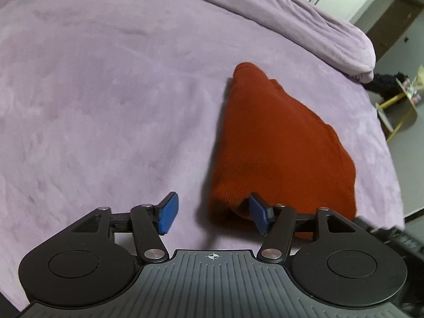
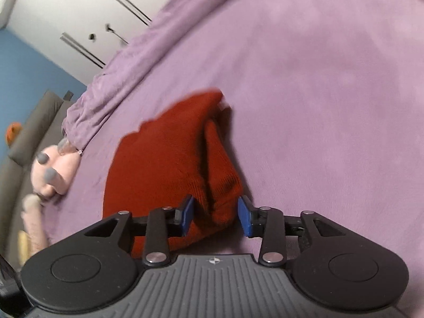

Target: Fold small clothes

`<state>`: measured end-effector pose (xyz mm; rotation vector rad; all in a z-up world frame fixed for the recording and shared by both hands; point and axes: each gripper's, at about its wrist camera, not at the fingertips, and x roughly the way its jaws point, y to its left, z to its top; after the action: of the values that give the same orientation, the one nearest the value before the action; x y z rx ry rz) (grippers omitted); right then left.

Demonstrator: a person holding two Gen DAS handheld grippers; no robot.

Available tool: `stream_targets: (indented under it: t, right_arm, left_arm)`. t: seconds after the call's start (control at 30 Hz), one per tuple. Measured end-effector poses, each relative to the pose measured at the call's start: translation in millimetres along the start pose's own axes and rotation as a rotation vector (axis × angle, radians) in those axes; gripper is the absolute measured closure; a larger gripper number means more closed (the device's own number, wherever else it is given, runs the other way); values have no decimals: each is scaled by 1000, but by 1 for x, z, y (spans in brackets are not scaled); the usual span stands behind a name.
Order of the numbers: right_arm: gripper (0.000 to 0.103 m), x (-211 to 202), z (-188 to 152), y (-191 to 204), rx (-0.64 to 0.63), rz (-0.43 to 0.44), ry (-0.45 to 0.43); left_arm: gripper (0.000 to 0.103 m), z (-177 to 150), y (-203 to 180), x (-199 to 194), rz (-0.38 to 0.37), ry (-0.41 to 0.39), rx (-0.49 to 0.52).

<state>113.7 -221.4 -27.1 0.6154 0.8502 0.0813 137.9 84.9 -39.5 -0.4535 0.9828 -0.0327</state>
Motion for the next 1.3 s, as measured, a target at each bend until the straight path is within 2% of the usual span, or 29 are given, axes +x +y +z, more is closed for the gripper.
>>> stream_targets:
  t: [0.1, 0.2, 0.3, 0.43, 0.67, 0.77, 0.8, 0.87, 0.97, 1.03, 1.07, 1.1, 1.2, 1.3]
  right_arm:
    - [59, -10, 3, 26, -159, -56, -79]
    - [57, 0, 5, 42, -252, -79, -54]
    - [57, 21, 2, 49, -325, -172, -1]
    - [56, 29, -4, 45, -364, -210, 12]
    - [37, 35, -9, 45, -463, -256, 17]
    - [33, 30, -12, 45, -468, -268, 25]
    - [31, 28, -15, 47, -483, -285, 27]
    - [23, 21, -22, 50, -507, -333, 40]
    - [19, 6, -41, 49, -511, -376, 99]
    - [13, -5, -59, 49, -515, -337, 142]
    - [7, -11, -68, 49, -512, -313, 157]
    - [4, -18, -76, 50, -507, -292, 167]
    - [4, -31, -89, 57, -507, -268, 186]
    - [4, -37, -88, 72, -510, -290, 192]
  left_arm:
    - [35, 2, -10, 8, 2, 6, 28]
    - [32, 1, -22, 17, 32, 11, 74]
    - [31, -5, -31, 26, 85, 14, 154]
    - [27, -12, -35, 33, 121, 35, 208]
    - [19, -17, -37, 37, 157, 37, 244]
    - [17, -21, -37, 34, 168, 51, 261]
    - [16, -24, -37, 33, 180, 62, 280]
    - [21, -35, -39, 32, 244, 116, 355]
    - [18, -60, -39, 15, 263, 61, 436]
    - [13, -76, -35, -1, 264, 28, 418]
    - [12, -82, -33, -9, 246, 17, 395]
    - [9, -87, -29, -18, 225, 7, 362]
    - [7, -88, -24, -38, 207, -14, 304]
    - [7, -81, -26, -50, 235, -36, 302]
